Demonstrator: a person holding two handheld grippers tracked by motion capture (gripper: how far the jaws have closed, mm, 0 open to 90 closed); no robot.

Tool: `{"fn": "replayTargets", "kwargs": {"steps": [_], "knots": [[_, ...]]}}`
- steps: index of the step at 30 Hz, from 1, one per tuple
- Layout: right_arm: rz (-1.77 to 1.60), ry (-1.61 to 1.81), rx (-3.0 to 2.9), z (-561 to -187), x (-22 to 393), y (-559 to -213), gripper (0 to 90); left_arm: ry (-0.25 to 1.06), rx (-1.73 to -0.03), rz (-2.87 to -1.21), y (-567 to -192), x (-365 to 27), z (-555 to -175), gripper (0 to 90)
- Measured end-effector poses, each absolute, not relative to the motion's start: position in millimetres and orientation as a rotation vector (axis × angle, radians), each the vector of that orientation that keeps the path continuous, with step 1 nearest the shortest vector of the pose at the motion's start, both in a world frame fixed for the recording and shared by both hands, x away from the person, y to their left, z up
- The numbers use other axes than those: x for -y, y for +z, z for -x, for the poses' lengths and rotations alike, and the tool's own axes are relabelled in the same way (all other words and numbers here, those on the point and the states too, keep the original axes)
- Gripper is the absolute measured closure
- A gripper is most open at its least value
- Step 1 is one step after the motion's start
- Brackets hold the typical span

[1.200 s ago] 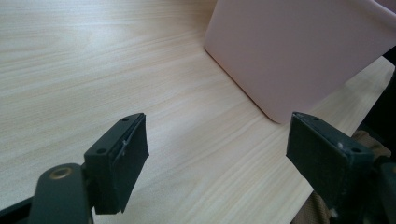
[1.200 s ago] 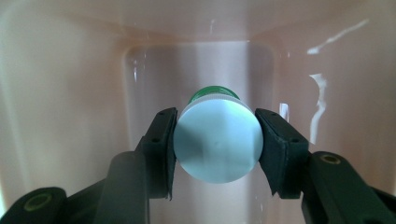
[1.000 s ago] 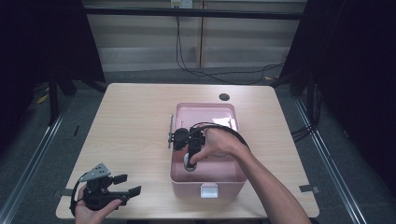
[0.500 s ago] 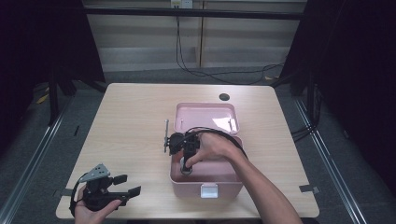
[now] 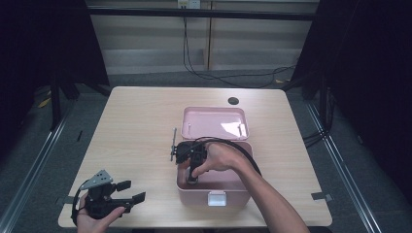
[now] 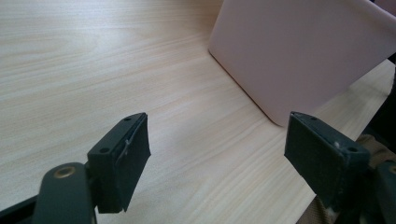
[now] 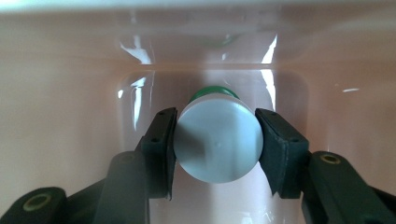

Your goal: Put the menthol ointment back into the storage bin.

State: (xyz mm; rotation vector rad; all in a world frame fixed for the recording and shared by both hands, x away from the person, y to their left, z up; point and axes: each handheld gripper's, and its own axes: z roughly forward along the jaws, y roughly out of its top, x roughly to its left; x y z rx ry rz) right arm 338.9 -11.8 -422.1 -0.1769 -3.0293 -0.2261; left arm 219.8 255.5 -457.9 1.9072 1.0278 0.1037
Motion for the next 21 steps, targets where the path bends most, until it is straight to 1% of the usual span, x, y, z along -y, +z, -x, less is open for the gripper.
{"fn": "replayTargets", "kwargs": {"steps": [21], "knots": [[0.219,-0.336,3.039,-339.7,8.5,-432.5,51.4,0.102,-1.03,-1.902,-457.7,-256.5,-220.1,21.9]]}}
